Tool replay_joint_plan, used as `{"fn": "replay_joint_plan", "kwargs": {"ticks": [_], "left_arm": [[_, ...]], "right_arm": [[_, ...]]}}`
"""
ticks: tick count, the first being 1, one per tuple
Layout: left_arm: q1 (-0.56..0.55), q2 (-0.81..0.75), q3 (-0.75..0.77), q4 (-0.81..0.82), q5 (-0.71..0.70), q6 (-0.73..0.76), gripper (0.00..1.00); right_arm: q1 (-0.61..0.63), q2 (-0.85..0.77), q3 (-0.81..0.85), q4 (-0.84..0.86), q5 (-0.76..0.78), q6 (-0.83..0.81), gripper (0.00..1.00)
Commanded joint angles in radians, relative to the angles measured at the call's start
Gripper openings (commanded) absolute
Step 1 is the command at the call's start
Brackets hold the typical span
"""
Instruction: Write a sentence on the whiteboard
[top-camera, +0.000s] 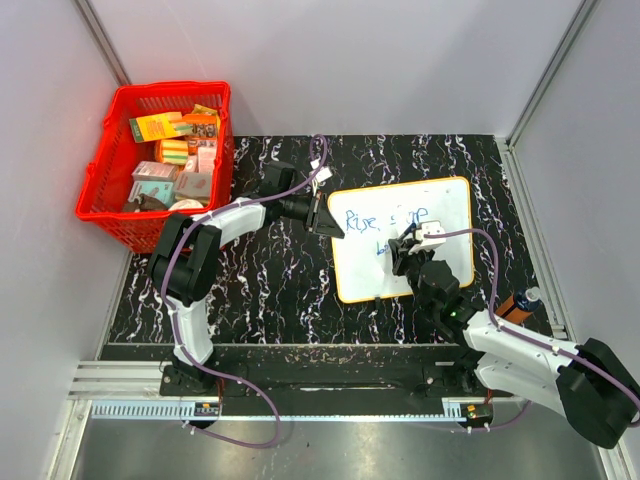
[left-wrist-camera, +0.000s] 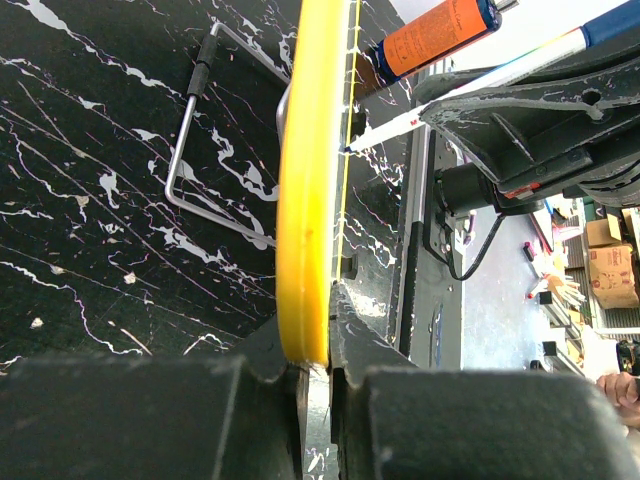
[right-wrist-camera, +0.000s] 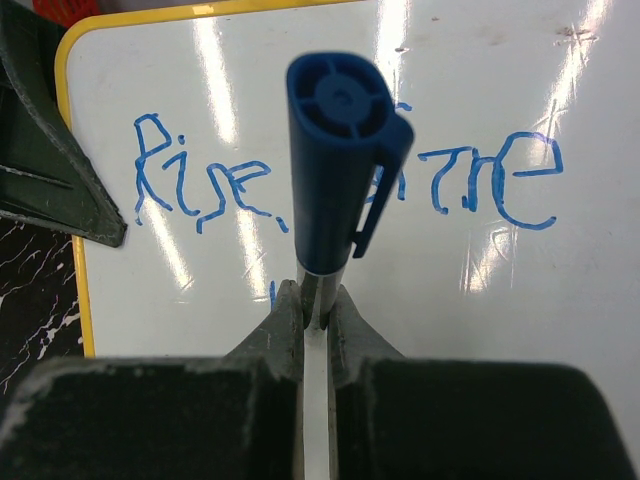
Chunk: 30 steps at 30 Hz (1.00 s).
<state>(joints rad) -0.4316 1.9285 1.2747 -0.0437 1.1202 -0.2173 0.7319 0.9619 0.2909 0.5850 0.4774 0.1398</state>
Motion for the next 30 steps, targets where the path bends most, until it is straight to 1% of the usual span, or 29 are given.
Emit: {"fn": "replay_joint_plan", "kwargs": {"ticks": [1,15,23,30], "left_arm": [[-0.048,0.043,-0.037,-0.062,-0.137,0.211,0.0],[-0.047,0.044,-0.037,-0.061,-0.137,0.211,0.0],[-0.048,0.044,-0.035,-0.061,-0.137,0.211,0.0],[-0.048,0.046,-0.035,-0.061,-0.135,0.211,0.0]], "right_arm": [[-0.003,-0.014,0.002,0.019,0.032,-0.006,0.0],[-0.003,0.006,0.057,0.039,0.093,-0.072,0.0],[-0.003,0.02,0.073,0.052,0.092,-0.098,0.0],[-0.003,-0.012,0.067,0.042,0.006,-0.083,0.0]]}}
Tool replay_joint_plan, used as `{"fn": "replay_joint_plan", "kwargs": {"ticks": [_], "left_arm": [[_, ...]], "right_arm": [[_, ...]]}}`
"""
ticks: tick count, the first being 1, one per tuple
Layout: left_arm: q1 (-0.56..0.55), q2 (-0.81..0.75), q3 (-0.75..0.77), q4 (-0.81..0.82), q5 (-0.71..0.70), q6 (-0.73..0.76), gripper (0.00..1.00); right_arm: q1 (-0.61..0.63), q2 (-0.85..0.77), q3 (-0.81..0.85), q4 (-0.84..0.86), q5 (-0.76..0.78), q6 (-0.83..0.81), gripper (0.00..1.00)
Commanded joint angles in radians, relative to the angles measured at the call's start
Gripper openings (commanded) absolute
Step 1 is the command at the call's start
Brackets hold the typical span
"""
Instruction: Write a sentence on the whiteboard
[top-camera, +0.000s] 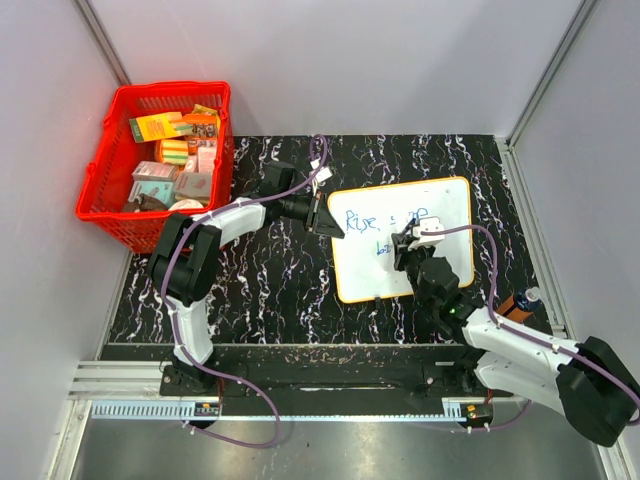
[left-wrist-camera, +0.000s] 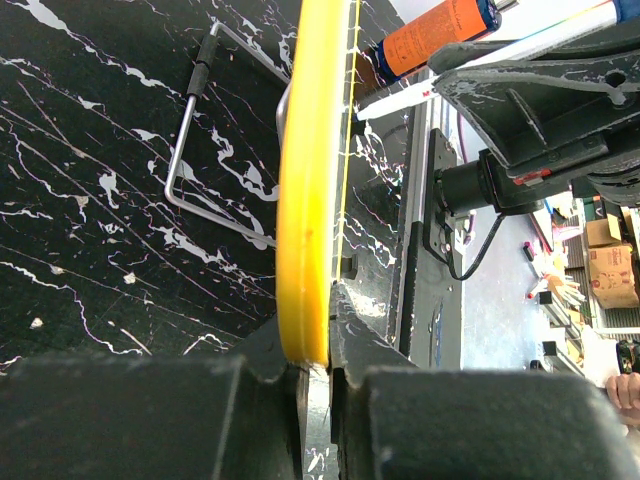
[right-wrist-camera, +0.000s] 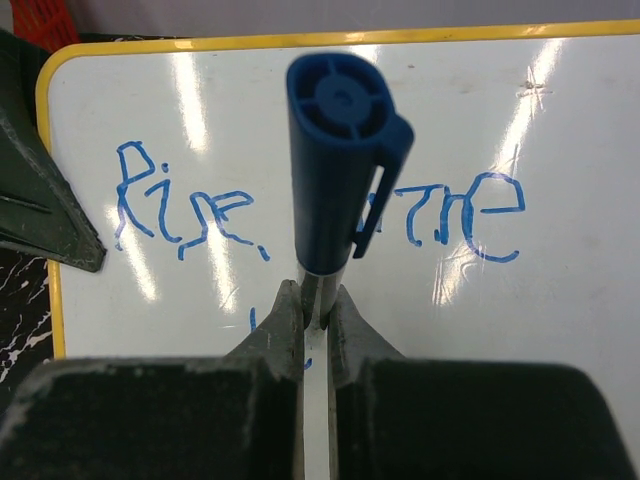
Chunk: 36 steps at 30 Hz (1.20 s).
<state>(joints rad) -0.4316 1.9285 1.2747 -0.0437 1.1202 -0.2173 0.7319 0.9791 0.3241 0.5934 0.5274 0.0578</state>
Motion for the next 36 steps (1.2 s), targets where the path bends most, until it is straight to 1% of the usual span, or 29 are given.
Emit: {"fn": "replay_joint_plan", "kwargs": {"ticks": [1,8,13,20,22,36], "left_arm": [[-0.047,0.044,-0.035,-0.061,-0.137,0.211,0.0],[-0.047,0.044,-0.037,-0.061,-0.137,0.211,0.0],[-0.048,0.043,-0.038,-0.061,-0.137,0.211,0.0],[-0.047,0.043,-0.037,-0.061,-0.137,0.211,0.0],[-0.047,0.043,-0.037,-0.059,-0.137,0.211,0.0],[-0.047,0.044,-0.038,-0.062,-0.137,0.211,0.0]], "right_arm": [[-0.003,-0.033,0.029,0.042,-0.05,-0.001,0.0],[-0.003,-0.027,0.026,0.068,-0.093,0.011,0.0],[-0.003,0.023,0.026,0.097,-0.044,0.007,0.0],[-0.003,0.023,-0.011,0.158,0.032,-0.004,0.0],[-0.003,0.018,-0.019,0.171,0.033,-0.007,0.0],[-0.005,0.024,-0.048,0.128,0.013,0.048,0.0]]}}
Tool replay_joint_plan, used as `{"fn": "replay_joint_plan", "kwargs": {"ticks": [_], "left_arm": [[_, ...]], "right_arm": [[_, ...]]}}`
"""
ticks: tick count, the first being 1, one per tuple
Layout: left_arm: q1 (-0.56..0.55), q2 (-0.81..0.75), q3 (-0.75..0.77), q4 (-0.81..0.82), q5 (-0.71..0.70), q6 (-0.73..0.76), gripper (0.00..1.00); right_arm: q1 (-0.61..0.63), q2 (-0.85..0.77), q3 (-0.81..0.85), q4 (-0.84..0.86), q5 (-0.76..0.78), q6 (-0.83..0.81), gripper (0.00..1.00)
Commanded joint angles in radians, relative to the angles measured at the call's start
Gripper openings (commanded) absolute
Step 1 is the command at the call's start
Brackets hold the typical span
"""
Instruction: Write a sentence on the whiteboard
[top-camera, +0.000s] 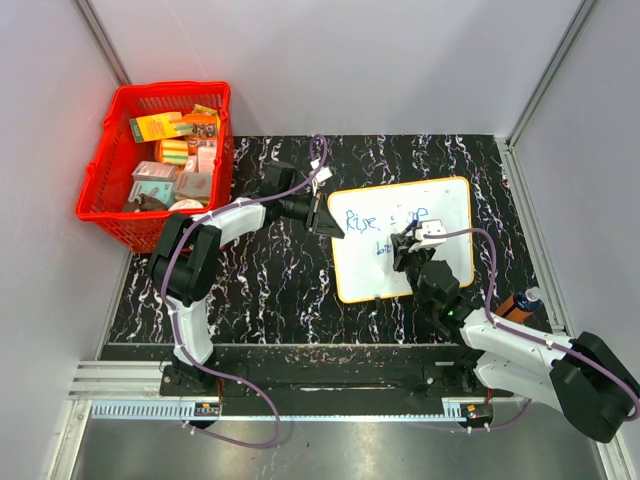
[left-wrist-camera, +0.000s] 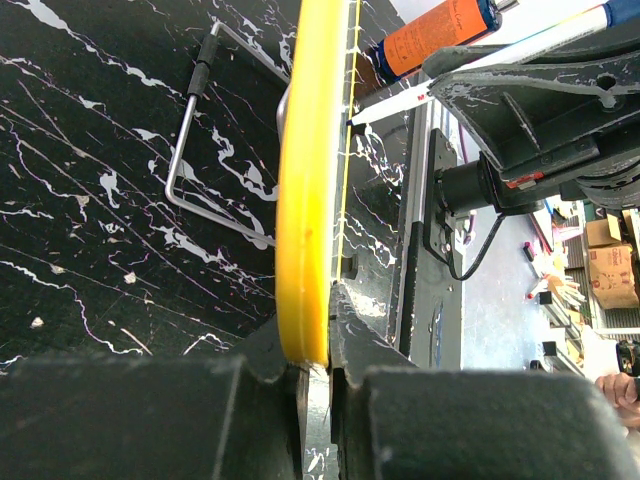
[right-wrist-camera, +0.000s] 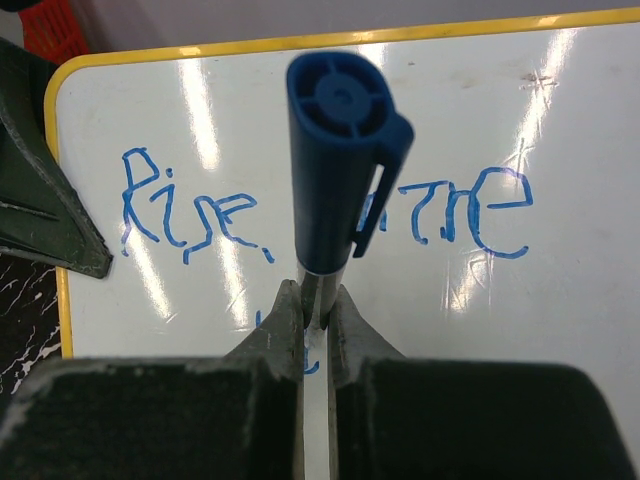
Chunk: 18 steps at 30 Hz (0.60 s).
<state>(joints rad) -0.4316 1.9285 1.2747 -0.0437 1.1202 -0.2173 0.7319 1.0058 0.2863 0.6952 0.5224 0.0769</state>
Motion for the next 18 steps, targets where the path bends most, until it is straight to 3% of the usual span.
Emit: {"fn": "replay_joint_plan", "kwargs": {"ticks": [1,18], "left_arm": [[-0.048,0.044,-0.038,-0.061,-0.135,0.211,0.0],[-0.047,0.043,-0.037,-0.061,-0.135,0.211,0.0]], "right_arm": [[-0.003,-0.001,-0.01,0.024,0.014,0.03,0.0],[-0.003,0.025,0.001,0.053,0.039,0.035,0.0]]}}
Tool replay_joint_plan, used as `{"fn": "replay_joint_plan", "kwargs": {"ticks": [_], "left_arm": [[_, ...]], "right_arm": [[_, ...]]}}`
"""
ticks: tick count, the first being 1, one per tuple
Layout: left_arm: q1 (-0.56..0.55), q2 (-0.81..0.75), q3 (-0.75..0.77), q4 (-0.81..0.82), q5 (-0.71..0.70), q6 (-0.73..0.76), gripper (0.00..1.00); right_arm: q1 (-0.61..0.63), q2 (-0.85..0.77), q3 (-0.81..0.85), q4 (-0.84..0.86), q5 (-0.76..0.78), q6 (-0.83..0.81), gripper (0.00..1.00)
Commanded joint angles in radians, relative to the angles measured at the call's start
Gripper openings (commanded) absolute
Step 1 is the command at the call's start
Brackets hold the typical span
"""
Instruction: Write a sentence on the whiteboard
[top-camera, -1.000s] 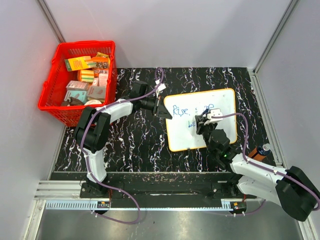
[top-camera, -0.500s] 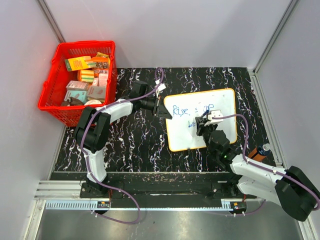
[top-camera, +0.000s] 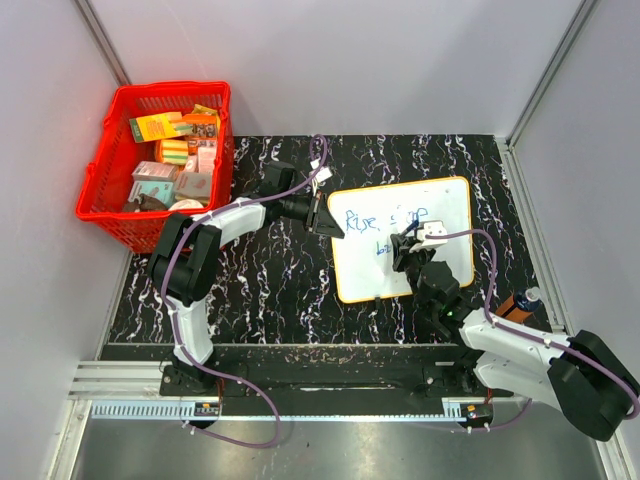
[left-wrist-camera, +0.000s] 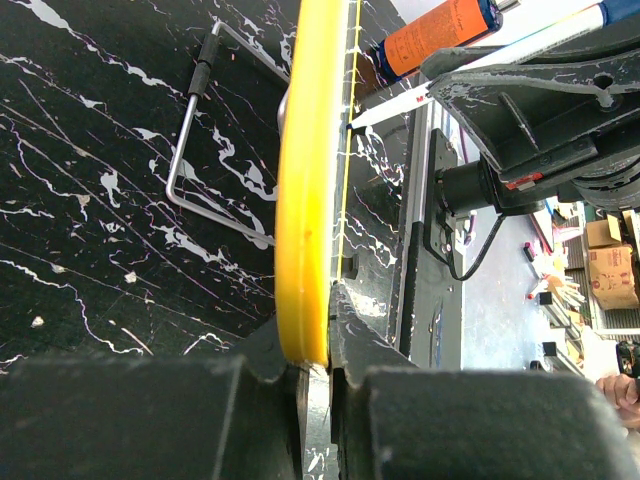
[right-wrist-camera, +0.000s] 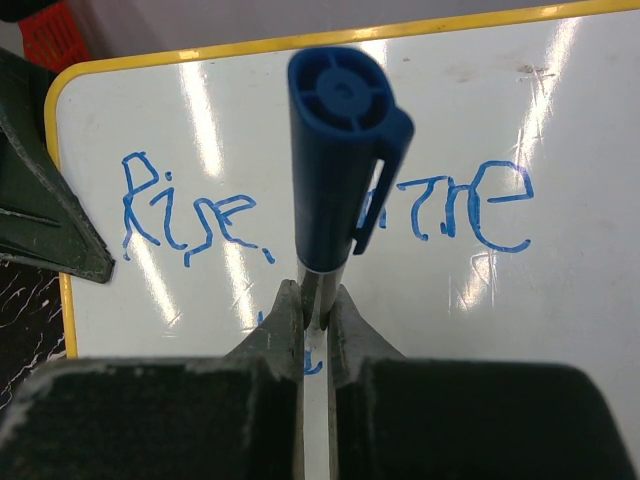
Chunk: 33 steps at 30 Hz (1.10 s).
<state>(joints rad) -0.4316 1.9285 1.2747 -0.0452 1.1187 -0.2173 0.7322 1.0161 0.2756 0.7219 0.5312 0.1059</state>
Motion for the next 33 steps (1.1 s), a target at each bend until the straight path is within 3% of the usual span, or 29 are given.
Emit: {"fn": "replay_joint_plan", "kwargs": {"ticks": [1,33], "left_arm": [[-0.047,0.043,-0.038,-0.059,-0.135,0.211,0.0],[-0.047,0.038,-0.04,-0.058,-0.135,0.211,0.0]], "right_arm": [[-0.004,0.015,0.01,0.024,0.027,0.008,0.0],[-0.004,-0.05,-0.029,-0.115,-0.002,0.106,0.0]]}}
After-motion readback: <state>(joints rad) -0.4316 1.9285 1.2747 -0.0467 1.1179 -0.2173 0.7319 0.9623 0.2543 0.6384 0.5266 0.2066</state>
